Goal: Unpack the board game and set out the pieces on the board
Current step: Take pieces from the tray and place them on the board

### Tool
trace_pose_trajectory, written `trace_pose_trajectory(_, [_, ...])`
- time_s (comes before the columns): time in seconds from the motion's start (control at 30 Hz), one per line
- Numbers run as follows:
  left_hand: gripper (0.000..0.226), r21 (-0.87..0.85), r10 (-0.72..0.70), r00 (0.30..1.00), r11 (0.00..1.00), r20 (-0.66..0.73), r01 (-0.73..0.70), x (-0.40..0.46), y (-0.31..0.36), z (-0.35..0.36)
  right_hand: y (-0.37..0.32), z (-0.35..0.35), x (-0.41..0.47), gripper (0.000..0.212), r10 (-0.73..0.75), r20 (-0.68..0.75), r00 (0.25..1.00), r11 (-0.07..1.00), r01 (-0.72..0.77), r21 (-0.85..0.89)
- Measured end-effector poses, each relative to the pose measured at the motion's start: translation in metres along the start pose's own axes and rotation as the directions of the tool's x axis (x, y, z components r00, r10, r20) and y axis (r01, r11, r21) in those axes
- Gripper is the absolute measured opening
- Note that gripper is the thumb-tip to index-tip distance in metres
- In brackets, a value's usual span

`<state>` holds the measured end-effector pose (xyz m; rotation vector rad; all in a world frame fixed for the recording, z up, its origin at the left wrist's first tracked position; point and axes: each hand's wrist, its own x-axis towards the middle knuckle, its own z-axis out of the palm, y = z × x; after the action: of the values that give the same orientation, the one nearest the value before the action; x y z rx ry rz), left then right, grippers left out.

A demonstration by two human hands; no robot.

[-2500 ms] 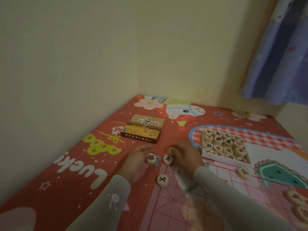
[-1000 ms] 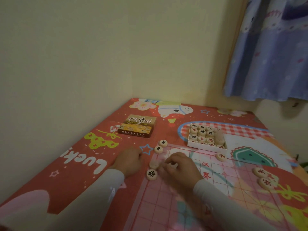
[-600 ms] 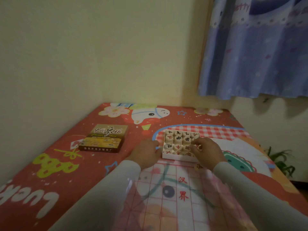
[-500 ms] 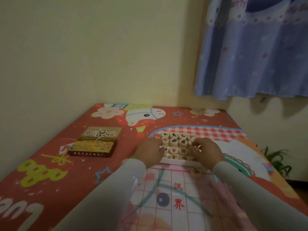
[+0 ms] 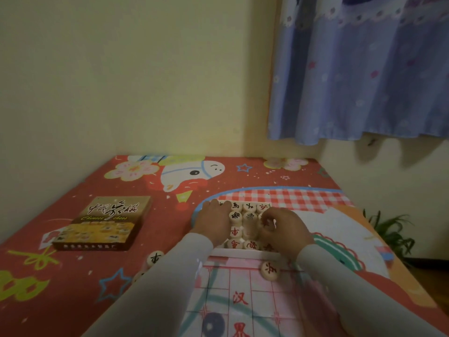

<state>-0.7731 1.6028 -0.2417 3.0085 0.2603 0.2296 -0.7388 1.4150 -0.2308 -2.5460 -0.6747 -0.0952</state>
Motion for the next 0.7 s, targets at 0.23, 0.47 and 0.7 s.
trace_pose_trajectory(0.23, [0.019,-0.065,-0.047,0.998,0.997,-0.040,0.044,0.003,-0.001,-0.015,0.002,-0.003,0.024,0.025,0.079,0.011,0.997,0.997,-0.079,0.010])
trace_pose_trajectory(0.47, [0.019,-0.250,-0.057,0.997,0.967,-0.059,0.040,0.014,0.022,-0.014,0.007,-0.001,0.028,0.021,0.024,0.057,0.998,0.998,-0.021,-0.065])
trace_pose_trajectory(0.7, [0.018,-0.258,-0.047,0.999,0.965,-0.026,0.039,0.013,0.027,0.005,0.012,0.003,0.032,0.020,-0.005,0.061,0.998,0.995,0.011,-0.100])
